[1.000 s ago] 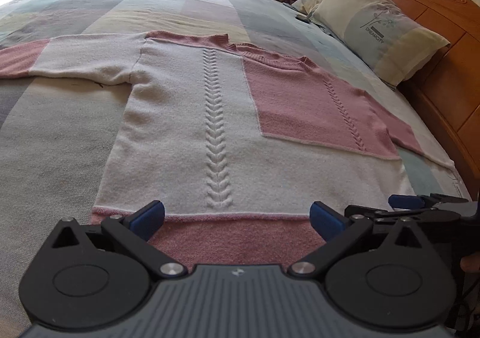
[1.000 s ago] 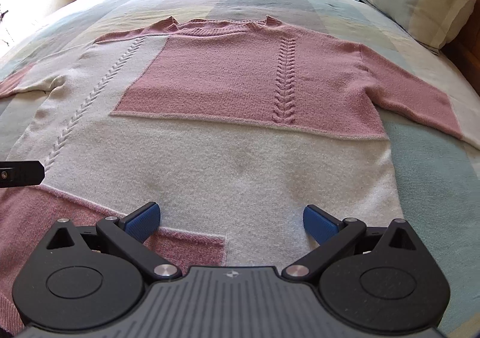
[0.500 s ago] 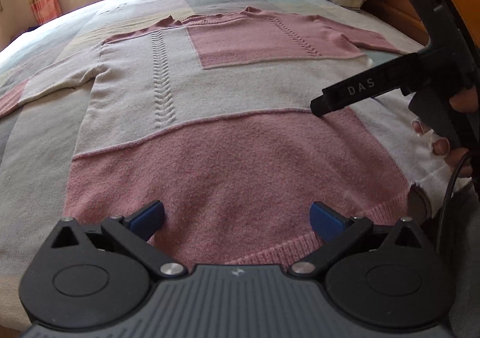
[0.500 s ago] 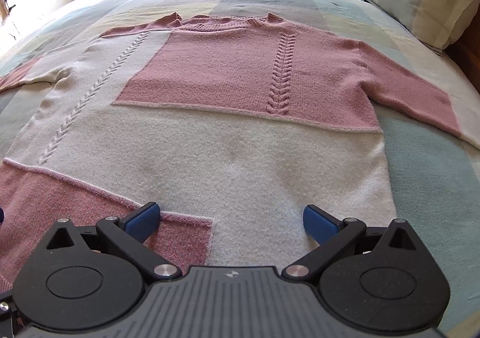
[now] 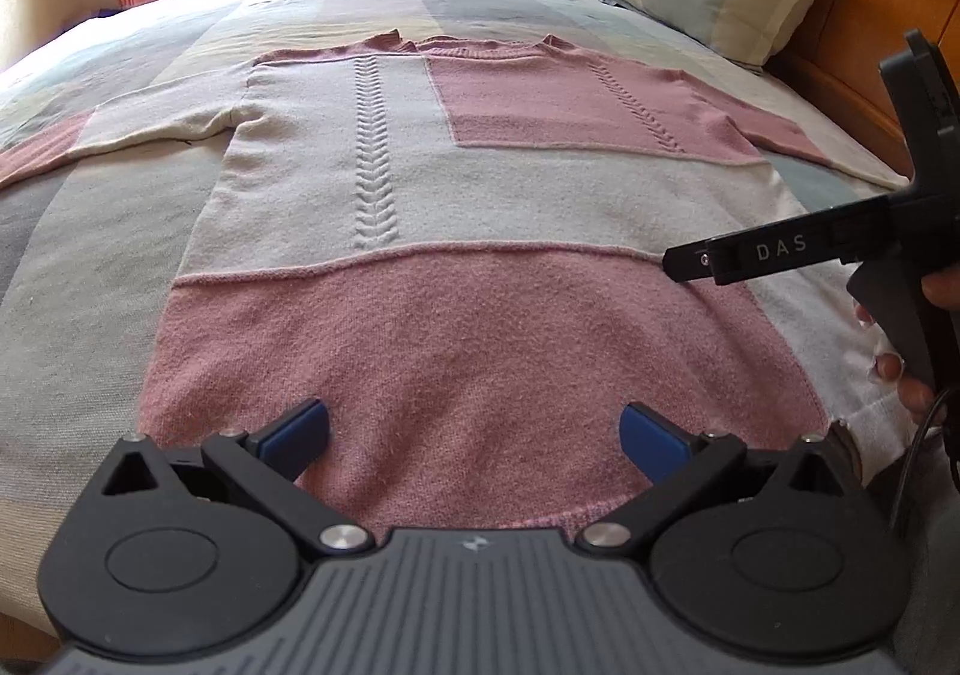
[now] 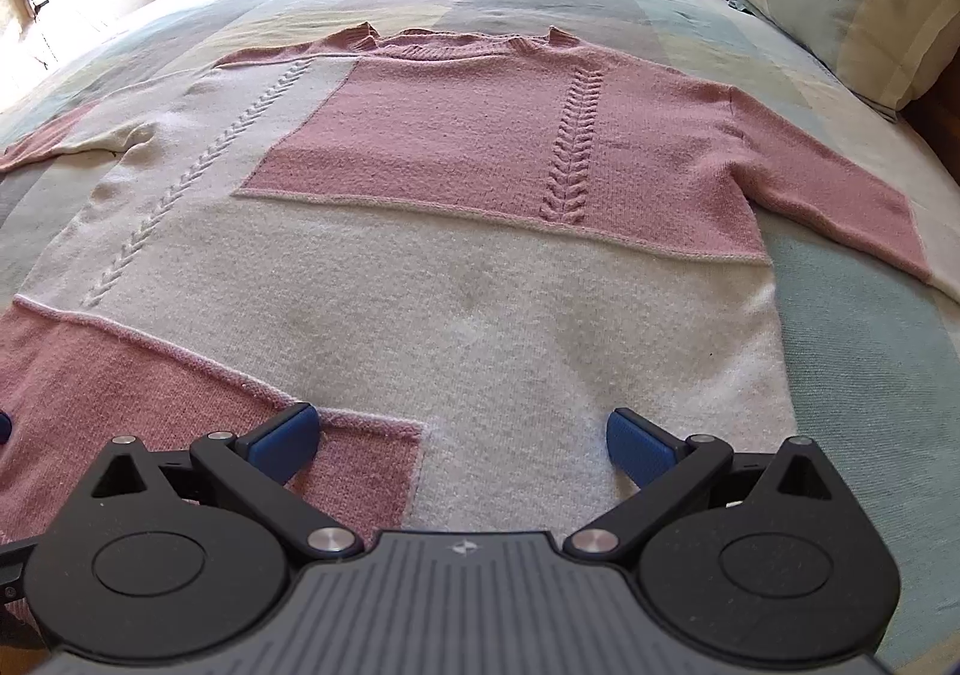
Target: Fold clothes
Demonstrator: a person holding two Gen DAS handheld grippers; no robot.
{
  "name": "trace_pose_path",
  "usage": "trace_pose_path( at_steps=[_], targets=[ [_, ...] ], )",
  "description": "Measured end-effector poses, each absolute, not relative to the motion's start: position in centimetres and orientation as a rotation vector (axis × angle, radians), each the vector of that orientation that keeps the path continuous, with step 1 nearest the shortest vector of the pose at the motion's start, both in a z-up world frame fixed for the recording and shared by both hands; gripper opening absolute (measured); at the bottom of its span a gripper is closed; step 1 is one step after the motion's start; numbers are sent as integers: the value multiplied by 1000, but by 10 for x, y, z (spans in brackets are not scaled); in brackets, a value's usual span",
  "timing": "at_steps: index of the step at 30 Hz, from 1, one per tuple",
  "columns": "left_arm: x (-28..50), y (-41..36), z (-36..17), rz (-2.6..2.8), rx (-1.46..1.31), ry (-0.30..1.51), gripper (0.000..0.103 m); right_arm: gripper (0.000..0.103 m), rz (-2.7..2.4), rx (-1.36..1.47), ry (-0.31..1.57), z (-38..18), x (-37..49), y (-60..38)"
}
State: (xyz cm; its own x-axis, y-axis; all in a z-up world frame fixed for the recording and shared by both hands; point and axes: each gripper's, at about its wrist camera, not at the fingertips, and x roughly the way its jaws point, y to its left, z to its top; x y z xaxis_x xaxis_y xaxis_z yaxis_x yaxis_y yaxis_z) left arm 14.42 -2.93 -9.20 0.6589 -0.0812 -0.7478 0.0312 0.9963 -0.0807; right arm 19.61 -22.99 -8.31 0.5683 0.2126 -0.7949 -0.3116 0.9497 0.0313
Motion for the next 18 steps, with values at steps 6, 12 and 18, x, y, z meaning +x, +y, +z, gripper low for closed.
trace_pose_path(
  at_steps=[6,12,18],
  targets=[
    [144,-29,-86,-65,-74,832,102,103,331,-123,886,-85,191,-234],
    [175,-31,-61,-73,-41,756,102,103,338,-131,842,-88,185,-235],
    [205,-32,-68,-73,-42,809,102,103,363,-140,811,-89,181,-239]
  ],
)
